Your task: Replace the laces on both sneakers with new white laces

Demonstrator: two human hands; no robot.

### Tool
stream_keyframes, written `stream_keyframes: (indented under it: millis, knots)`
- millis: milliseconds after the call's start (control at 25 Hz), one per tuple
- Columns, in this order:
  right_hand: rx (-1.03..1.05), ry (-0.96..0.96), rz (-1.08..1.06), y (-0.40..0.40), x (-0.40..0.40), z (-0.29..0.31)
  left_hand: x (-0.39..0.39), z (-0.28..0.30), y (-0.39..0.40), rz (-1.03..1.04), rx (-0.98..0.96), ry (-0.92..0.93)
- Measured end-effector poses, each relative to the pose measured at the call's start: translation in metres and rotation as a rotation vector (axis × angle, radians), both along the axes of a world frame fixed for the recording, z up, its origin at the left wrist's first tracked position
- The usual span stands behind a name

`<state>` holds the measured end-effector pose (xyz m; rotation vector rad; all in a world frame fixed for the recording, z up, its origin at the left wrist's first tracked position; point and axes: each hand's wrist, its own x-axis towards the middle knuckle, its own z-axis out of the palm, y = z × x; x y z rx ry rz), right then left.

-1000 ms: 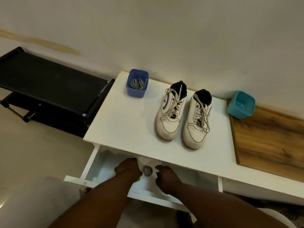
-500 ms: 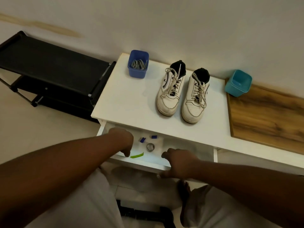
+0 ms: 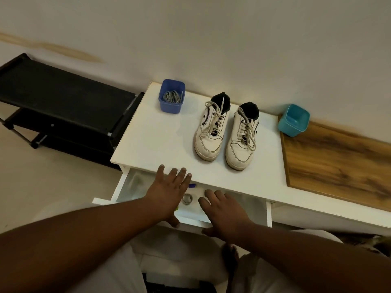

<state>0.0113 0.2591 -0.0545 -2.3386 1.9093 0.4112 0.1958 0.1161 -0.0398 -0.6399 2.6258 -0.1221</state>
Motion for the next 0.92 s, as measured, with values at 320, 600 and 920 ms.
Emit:
stream_keyframes:
  millis: [320,600,920]
  knots:
    - [-0.034,0.004,-0.202,-0.009,-0.016,-0.005,-0.009,-0.012,0.0,0.02,-0.094,0.12]
    - [-0.087,-0.018,-0.225,-0.029,-0.026,-0.005,-0.025,-0.022,-0.019,0.043,-0.071,0.241]
    - [-0.186,-0.03,-0.241,-0.049,-0.029,-0.008,-0.035,-0.033,-0.04,-0.028,-0.186,0.398]
